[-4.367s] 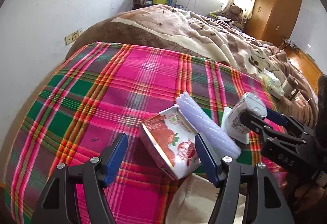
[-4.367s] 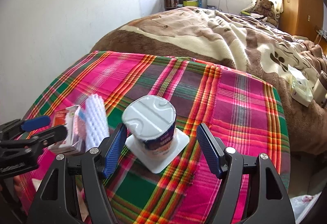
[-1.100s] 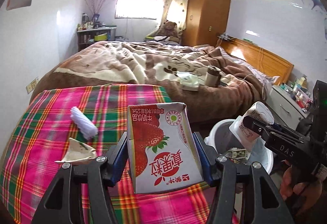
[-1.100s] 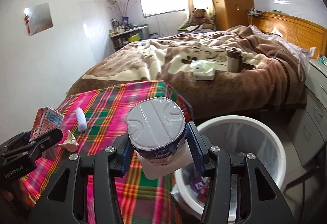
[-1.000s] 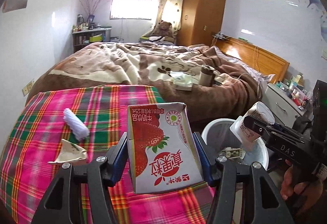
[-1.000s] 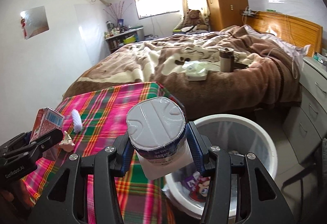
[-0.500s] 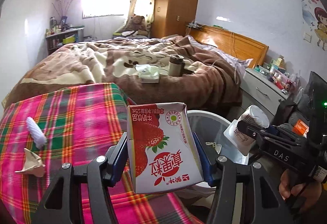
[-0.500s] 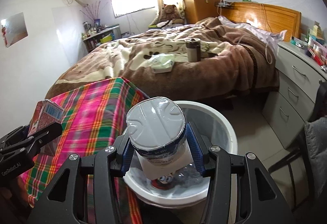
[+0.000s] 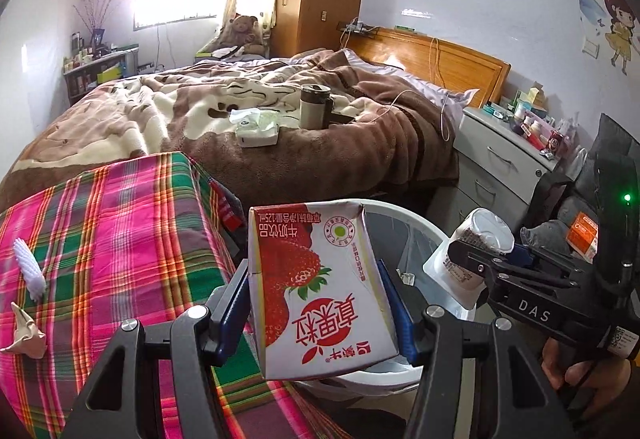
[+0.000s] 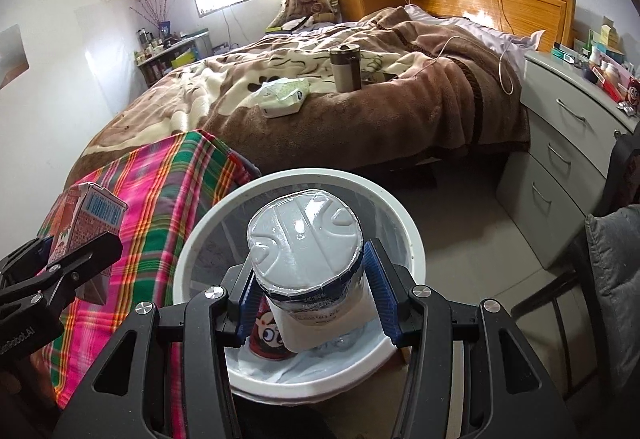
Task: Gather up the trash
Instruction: 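Open the left tool to drop the carton while the right tool drops the yogurt cup, then move both open tools back over the paper bag and foam net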
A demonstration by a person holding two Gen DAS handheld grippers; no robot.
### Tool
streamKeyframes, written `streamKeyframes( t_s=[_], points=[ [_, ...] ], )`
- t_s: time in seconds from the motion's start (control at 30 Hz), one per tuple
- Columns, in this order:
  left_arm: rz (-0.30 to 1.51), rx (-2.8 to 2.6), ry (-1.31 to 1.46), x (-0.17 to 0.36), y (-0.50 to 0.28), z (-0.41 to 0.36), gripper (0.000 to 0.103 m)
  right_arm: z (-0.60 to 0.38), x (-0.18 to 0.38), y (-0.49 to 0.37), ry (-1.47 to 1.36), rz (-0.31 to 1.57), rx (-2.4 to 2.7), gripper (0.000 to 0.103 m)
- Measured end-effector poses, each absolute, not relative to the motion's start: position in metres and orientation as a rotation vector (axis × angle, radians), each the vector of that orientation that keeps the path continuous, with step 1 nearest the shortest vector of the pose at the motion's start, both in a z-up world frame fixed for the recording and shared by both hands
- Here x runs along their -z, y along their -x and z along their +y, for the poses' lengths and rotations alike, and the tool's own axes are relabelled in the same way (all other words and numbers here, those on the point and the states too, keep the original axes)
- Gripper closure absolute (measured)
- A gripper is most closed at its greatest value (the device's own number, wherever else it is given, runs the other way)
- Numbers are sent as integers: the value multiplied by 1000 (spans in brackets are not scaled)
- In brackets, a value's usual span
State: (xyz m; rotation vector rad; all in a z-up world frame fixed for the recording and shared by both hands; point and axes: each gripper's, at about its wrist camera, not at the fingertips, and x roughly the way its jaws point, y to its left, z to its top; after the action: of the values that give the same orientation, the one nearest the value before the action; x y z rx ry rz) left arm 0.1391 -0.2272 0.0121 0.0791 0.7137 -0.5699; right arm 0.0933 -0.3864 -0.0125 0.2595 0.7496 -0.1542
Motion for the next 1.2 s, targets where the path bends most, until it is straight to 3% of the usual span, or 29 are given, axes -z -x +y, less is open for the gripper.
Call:
streamKeyframes(
  t_s=[0.4, 0.47, 0.5, 1.2],
  points=[
    [767, 597, -85, 6, -156, -244, 40, -394, 23, -103, -243, 815, 145, 52],
    [764, 592, -80, 7, -156, -242, 36, -394, 23, -102, -239, 810, 155, 38],
    [761, 590, -76, 7, -156, -241, 36, -395, 23, -101, -243, 807, 155, 36],
    [706, 536, -25, -22, -129, -189, 36, -377, 4, -90, -279, 713, 138, 36]
  ],
)
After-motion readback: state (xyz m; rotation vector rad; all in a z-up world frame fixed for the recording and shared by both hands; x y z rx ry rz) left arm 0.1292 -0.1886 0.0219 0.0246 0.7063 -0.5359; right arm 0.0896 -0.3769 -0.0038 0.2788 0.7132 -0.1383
